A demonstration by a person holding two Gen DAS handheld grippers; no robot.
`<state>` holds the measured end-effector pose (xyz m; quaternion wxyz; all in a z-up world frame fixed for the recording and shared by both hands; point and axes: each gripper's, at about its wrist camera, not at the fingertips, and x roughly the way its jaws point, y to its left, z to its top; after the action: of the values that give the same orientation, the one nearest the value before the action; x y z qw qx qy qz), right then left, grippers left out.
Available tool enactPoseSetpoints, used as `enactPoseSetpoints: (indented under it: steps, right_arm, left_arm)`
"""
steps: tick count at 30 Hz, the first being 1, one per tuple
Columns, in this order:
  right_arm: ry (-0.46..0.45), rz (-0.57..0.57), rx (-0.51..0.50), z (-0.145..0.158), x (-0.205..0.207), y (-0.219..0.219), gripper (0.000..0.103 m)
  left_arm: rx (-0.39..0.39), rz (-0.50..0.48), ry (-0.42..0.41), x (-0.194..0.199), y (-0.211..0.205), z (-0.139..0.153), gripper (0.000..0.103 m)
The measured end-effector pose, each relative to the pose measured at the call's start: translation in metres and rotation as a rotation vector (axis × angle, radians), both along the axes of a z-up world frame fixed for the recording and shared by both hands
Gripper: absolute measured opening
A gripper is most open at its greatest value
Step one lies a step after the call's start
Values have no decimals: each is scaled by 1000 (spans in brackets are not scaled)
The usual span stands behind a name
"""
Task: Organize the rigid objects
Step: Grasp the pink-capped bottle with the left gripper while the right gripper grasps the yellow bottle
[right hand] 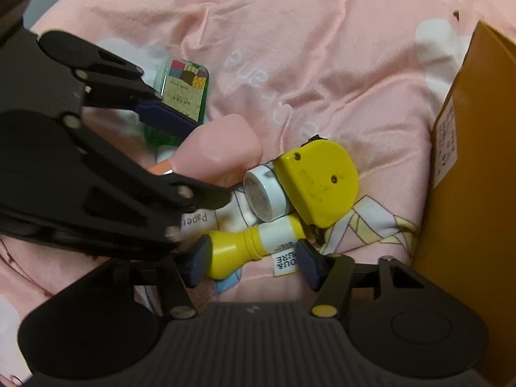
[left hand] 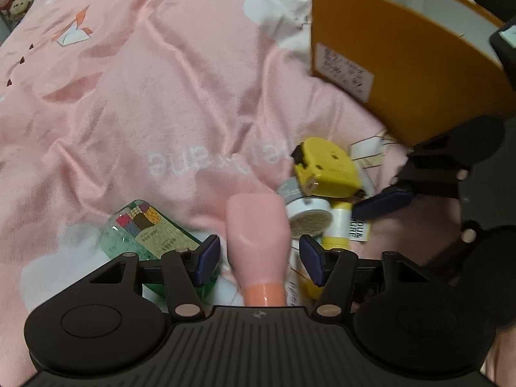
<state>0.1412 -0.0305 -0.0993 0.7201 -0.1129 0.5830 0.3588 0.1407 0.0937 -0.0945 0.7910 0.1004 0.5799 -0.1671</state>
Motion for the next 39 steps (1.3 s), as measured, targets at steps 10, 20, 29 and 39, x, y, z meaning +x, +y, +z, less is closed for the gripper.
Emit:
enactPoseSetpoints:
  steps: [10,20,29,39]
  right_arm:
    - [-29,-49,21,-1,6,2,44]
    - [46,-106,-18,-23,21,8,42]
    - [10,-92,49,-10,9,2,26]
    - [-110,-53,187,45,-11,-15,21]
  left_arm:
    - [-53,82,-7,-4,15,10,49]
    - [-56,117,15,8,9,3,52]
    - [-62,181,-56,-6,3,22,49]
    - [-155,335,-218,-47,9,64,49]
